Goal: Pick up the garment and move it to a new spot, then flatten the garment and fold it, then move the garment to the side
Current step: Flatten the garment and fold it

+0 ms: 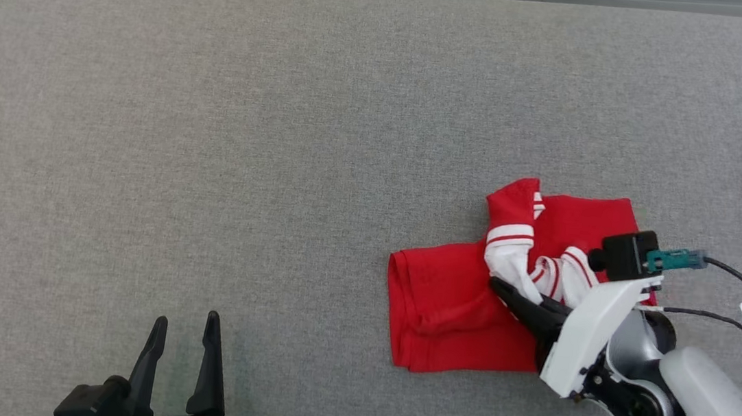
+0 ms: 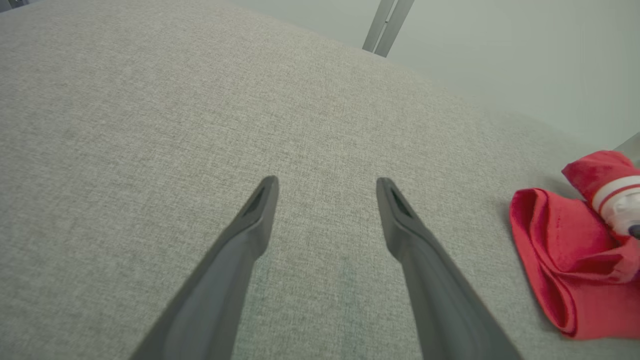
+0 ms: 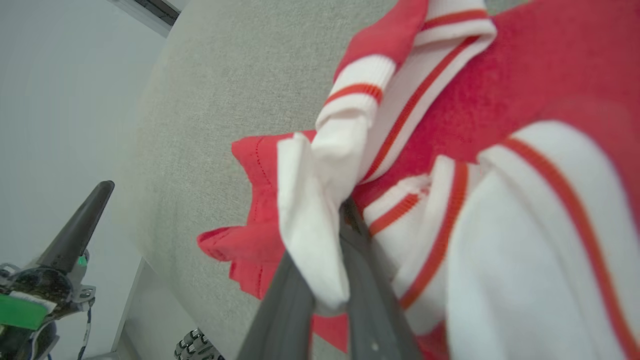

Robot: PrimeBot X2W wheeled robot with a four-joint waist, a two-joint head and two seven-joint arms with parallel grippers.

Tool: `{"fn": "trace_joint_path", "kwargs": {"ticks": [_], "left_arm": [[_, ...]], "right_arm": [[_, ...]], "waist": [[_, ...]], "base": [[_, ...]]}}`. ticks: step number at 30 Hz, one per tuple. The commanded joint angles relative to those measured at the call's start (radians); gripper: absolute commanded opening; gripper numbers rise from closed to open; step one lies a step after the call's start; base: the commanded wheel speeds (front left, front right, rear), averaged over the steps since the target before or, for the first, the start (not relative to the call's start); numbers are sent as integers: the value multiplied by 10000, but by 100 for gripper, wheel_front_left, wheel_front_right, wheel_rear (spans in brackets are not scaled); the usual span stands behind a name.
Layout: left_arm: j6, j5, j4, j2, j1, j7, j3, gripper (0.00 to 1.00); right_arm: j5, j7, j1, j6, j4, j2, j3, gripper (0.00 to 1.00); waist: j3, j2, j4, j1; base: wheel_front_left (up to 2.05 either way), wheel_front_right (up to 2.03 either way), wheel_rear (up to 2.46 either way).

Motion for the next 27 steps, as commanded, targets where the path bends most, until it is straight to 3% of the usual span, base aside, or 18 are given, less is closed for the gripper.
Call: {"fn": "trace_joint_path", "kwargs": {"ticks": [1, 11, 20, 21, 22, 23, 24, 27], "left_arm": [[-14, 71, 72, 23, -124, -24, 14, 100], [-37, 88, 257, 23, -67, -24, -37, 100], [-23, 29, 402, 23, -73, -24, -132, 100], [-34, 43, 419, 23, -66, -24, -117, 100], [-39, 53, 436, 23, -60, -24, -97, 100], [-45, 70, 465, 23, -57, -24, -83, 100], [-52, 79, 483, 23, -61, -24, -77, 100], [-82, 84, 563, 23, -69, -24, -46, 100]], "right_arm": [[-227, -39, -81, 2, 6, 254, 42, 0], [-1220, 186, 663, 2, -378, 1462, 483, 0], [-1782, 80, 1043, 2, -604, 1965, 402, 0], [-1860, 51, 1061, 2, -631, 2001, 385, 25], [-1921, 0, 1079, 2, -658, 2040, 349, 33], [-1987, -46, 1110, 2, -677, 2088, 329, 71], [-2042, -89, 1119, 2, -718, 2091, 366, 100], [-2062, -283, 1172, 2, -985, 2063, 484, 100]], "waist": [[-2, 0, -14, 0], [-62, 0, 35, 0], [-106, 0, -7, 0], [-112, 0, -23, 0], [-111, 0, -40, 0], [-112, 0, -61, 0], [-113, 0, -74, 0], [-157, 0, -122, 0]], "base": [[0, 0, 0], [0, 0, 0], [0, 0, 0], [0, 0, 0], [0, 0, 0], [0, 0, 0], [0, 0, 0], [0, 0, 0]]}}
